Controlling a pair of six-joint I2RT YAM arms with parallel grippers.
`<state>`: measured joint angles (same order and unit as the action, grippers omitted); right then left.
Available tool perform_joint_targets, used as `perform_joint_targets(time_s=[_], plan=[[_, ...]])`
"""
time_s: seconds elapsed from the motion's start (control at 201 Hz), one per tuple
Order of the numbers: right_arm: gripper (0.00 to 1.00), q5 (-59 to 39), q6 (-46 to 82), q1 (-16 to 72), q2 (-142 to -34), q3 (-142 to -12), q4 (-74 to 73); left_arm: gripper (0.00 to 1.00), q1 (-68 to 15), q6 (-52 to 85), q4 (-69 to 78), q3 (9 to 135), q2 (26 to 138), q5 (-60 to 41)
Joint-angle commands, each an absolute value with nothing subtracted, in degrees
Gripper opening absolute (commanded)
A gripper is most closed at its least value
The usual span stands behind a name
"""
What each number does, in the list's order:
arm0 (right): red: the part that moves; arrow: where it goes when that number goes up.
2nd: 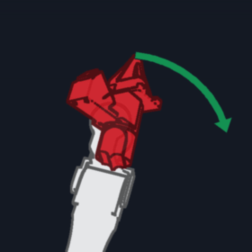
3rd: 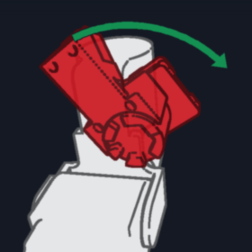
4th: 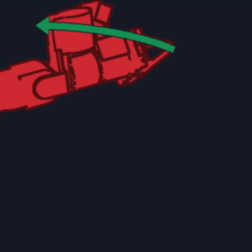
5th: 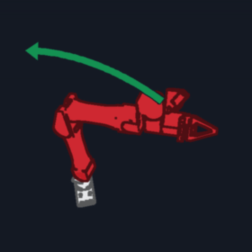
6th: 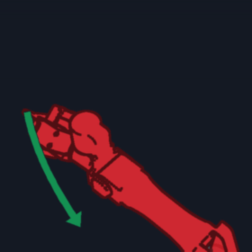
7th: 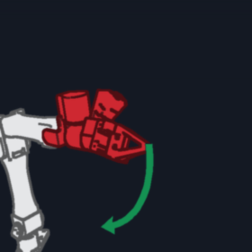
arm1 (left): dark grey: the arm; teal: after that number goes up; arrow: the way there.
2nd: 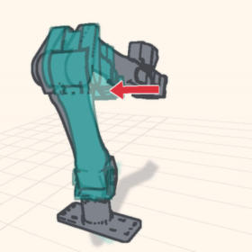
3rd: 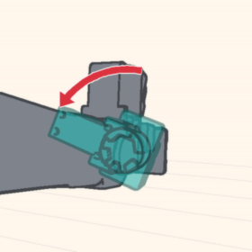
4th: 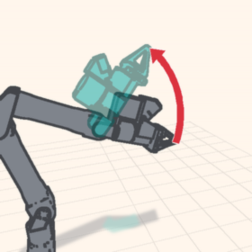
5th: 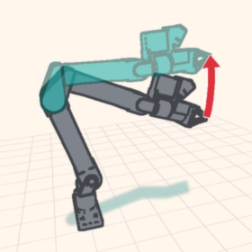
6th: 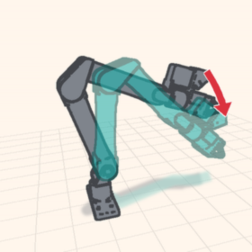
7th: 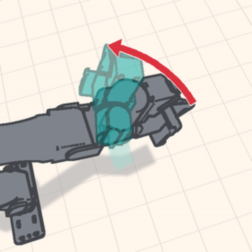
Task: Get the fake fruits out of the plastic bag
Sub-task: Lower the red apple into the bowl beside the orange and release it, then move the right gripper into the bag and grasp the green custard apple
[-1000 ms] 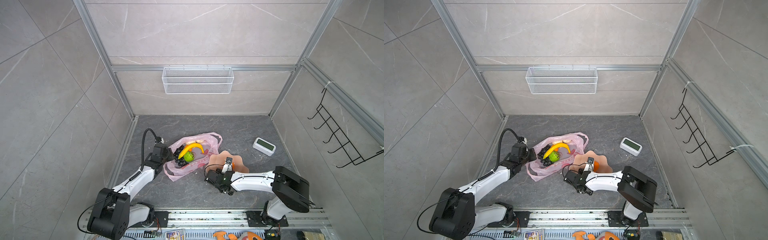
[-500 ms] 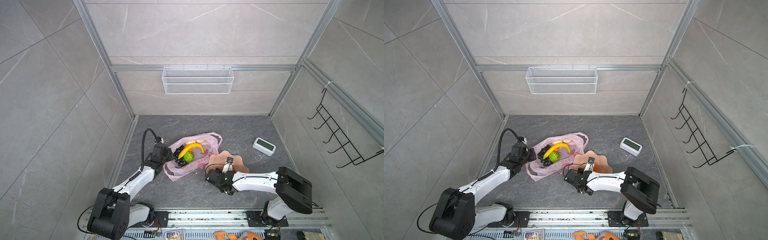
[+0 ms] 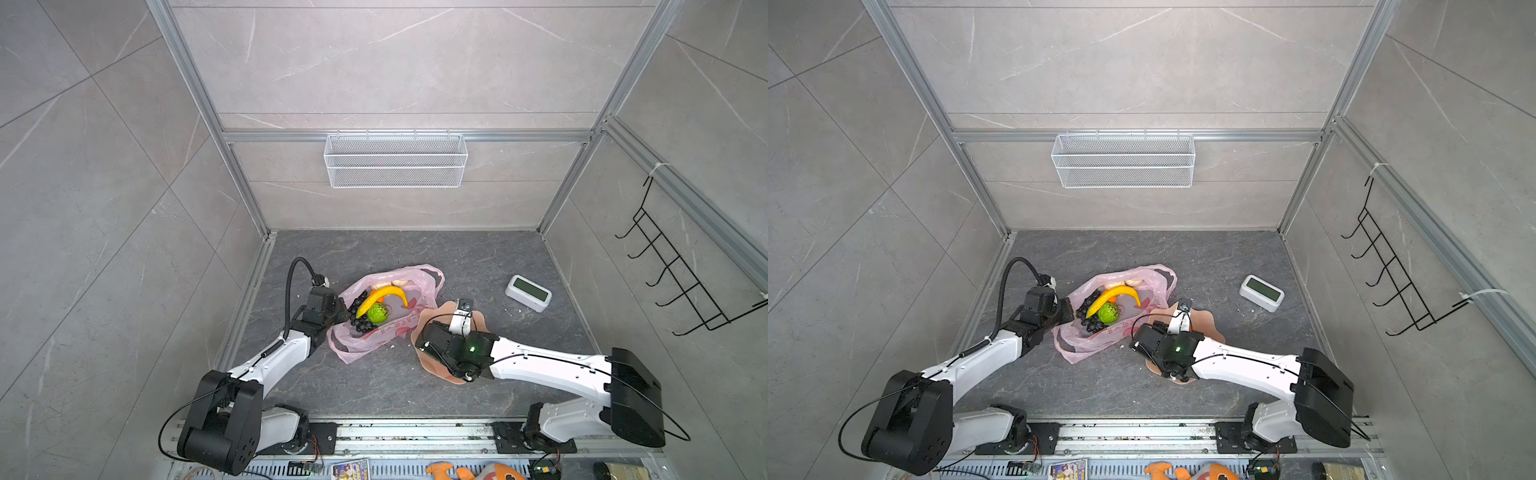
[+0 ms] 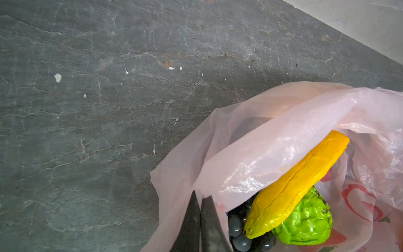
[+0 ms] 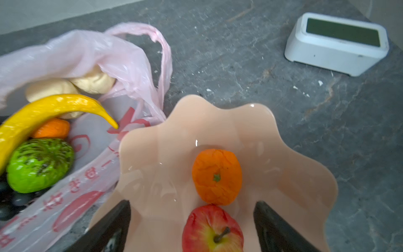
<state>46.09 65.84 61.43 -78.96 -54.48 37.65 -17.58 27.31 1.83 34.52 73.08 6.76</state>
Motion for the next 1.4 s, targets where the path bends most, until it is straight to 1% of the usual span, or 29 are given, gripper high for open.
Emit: perform_joint_targets(time_s=[0.0, 0.174, 0.339, 0.443, 0.603, 0.817, 1.056, 1.399], plan=[[0.9, 45.4, 57.36, 59.05, -78.27, -55.78, 36.53, 0.0, -17.15, 25.58, 3.51, 36.09, 73.05, 5.05], [0.89, 33.43, 51.71, 54.61, -80.86, -59.29, 29.77, 0.0, -17.18, 25.4, 3.73, 35.86, 72.78, 4.5], [0.87, 21.25, 46.94, 52.39, -91.25, -70.87, 31.11, 0.0, -17.22, 25.4, 4.17, 35.88, 72.86, 3.61], [0.86, 12.47, 47.99, 50.09, -98.64, -78.26, 34.05, 0.0, -17.21, 25.5, 4.3, 35.79, 72.95, 3.53], [0.83, 5.86, 48.68, 49.88, -105.43, -83.94, 32.47, 0.0, -17.2, 25.49, 4.29, 35.6, 72.52, 3.86], [0.81, 5.36, 41.55, 51.48, -114.57, -92.65, 35.65, 0.0, -17.22, 25.51, 4.22, 35.81, 73.02, 3.89], [0.81, 5.85, 34.85, 52.11, -120.42, -98.02, 37.86, 0.0, -17.21, 25.52, 4.13, 35.78, 72.87, 3.87], [0.81, 7.55, 32.39, 52.64, -128.48, -106.27, 42.41, 0.0, -17.2, 25.4, 3.96, 35.91, 73.13, 4.18]])
